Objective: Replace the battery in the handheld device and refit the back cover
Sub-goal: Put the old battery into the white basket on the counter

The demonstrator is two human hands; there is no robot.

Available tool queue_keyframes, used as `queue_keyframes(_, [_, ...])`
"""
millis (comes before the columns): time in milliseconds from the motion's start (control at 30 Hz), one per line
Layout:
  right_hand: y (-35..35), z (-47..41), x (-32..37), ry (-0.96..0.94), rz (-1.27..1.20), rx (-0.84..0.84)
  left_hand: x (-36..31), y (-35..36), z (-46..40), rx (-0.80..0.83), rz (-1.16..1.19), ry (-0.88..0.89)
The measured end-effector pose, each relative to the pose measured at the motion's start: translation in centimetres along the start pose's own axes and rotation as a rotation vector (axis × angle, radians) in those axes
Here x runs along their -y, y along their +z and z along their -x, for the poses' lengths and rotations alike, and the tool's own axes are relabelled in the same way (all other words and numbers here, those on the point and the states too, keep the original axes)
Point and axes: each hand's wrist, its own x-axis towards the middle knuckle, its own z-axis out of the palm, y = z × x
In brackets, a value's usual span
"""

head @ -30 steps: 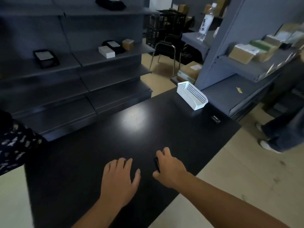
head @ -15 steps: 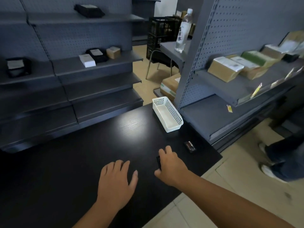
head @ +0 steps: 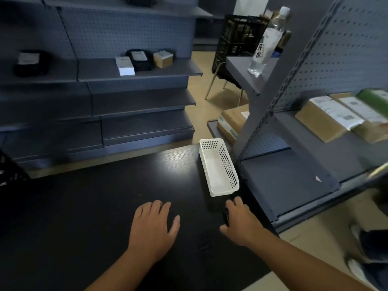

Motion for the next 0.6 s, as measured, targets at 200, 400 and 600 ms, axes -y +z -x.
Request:
queue_keyframes(200, [-1.9, -13.5, -0.9, -0.13, 0.082, -0.121, -1.2, 2.2, -3.5, -0.005, -0.029, -0.068])
queue_keyframes(400, [1.9, -22.9, -0.6, -0.148, 0.191, -0.042, -1.4, 4.7, -4.5, 0.022, -0.011, -0.191])
queue_keyframes(600, [4.9, -24.6, -2.1, -0.187, 0.283, 0.034, -0.6, 5.7, -4.5, 0.076, -0.02, -0.276])
